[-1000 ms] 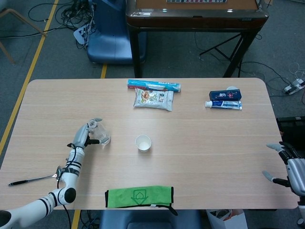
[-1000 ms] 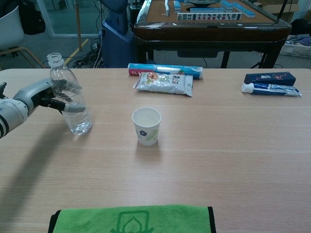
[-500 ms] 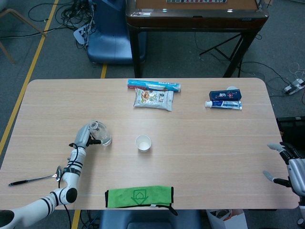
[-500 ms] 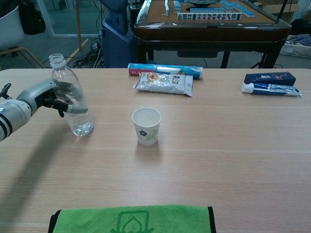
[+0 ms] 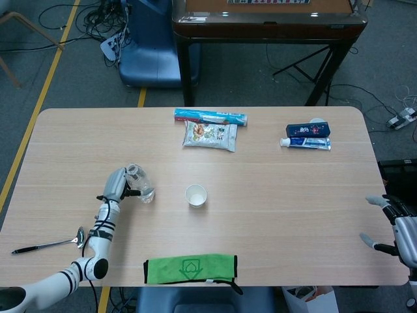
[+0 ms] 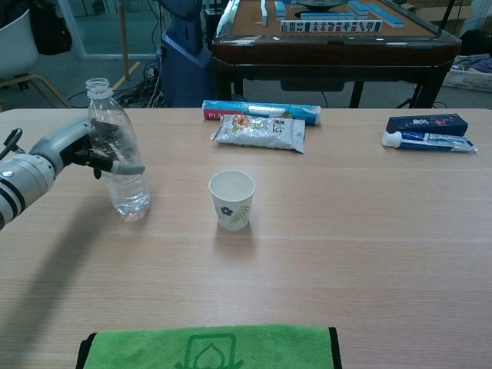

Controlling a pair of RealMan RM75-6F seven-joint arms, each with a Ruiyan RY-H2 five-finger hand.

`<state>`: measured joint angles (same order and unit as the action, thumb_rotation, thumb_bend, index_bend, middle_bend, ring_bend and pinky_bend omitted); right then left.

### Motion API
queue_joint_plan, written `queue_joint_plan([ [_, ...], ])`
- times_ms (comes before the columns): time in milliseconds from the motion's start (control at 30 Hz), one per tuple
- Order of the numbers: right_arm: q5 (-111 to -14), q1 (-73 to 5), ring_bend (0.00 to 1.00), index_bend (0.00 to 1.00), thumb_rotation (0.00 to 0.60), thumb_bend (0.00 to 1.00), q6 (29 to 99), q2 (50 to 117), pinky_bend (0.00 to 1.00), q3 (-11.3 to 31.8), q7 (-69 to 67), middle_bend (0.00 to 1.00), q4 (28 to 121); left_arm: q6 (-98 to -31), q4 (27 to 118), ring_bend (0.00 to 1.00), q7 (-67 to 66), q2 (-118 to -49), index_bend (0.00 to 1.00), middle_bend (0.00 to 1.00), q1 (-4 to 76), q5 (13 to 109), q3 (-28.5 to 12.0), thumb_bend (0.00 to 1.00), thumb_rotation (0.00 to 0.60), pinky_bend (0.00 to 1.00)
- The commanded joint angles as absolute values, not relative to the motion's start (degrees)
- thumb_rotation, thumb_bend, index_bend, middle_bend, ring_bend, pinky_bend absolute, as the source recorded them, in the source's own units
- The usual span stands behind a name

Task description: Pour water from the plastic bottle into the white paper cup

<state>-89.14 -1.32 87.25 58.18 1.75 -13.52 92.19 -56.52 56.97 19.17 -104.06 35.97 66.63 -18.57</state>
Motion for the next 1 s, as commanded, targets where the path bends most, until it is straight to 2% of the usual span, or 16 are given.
queue_joint_plan([
  [33,-89.13,-1.3,0.18,0.26,0.6,0.08,87.3,58.15,0.34,1.77,-13.59,0.31,92.21,-57.33,56.63,0.5,19.44,-104.01,0.57,0.52,36.34,68.76,-17.42,0.02,0.6,0.65],
  [267,-89.06,-1.4,0.18,0.26,0.6,0.08,87.02,58.15,0.34,1.76,-13.82,0.31,92.08,-58.63,56.63,0.5,13.66,-102.51,0.57,0.52,38.19,75.16,-13.39,0.02,0.6,0.65],
  [667,-89.43,-1.34,0.18,0.26,0.6,0.08,87.2,58.07,0.34,1.63,-14.11,0.31,92.12,-57.94,53.42,0.5,3.0,-102.48,0.57,0.52,42.21,80.94,-9.33,0.02,0.6,0.65],
  [1000,-89.61,-1.26,0.18,0.26,0.6,0.08,87.39,57.9,0.34,1.57,-14.66,0.31,92.08,-56.39,52.53,0.5,-4.29,-102.41,0.57,0.52,45.42,81.69,-9.38,0.02,0.6,0.65],
])
